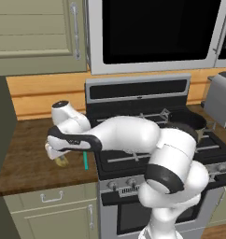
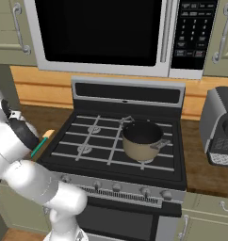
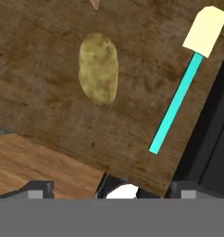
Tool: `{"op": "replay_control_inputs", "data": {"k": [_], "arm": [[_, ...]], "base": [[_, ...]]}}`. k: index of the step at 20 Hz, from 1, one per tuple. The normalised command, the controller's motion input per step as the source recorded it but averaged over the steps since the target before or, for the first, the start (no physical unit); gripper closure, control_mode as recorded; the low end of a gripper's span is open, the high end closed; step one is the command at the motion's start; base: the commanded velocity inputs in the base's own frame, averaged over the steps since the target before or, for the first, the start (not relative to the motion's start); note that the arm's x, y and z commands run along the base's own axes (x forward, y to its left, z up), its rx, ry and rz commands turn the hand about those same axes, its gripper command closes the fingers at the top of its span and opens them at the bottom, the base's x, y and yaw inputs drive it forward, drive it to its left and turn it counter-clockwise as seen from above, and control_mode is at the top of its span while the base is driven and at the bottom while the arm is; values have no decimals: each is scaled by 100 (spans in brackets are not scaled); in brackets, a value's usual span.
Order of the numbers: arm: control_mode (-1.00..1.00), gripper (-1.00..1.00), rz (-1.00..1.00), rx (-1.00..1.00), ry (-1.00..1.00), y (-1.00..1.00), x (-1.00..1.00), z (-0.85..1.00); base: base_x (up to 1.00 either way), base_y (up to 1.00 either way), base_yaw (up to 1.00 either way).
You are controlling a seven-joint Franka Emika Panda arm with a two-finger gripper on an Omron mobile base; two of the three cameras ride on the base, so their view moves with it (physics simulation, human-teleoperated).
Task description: Put the potato and sweet potato in the pot. Retrieve the spatula and lightly stir the vegetables in the pot.
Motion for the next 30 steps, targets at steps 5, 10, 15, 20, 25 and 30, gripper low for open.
{"op": "replay_control_inputs", "data": {"k": [5, 10, 15, 20, 25, 30], "arm": [[-100, -100, 0, 0, 3, 33, 52, -42], [-100, -100, 0, 0, 0, 30, 31, -43], [-100, -100, 0, 0, 0, 20, 43, -25], [-100, -100, -2, 0, 0, 8, 36, -18], [-100, -100, -4, 0, 0, -10, 5, -20], [-100, -100, 0, 0, 0, -37, -5, -31]], "base": [[0, 0, 0], [0, 0, 0], [0, 0, 0], [0, 0, 0], [0, 0, 0], [0, 0, 0]]}}
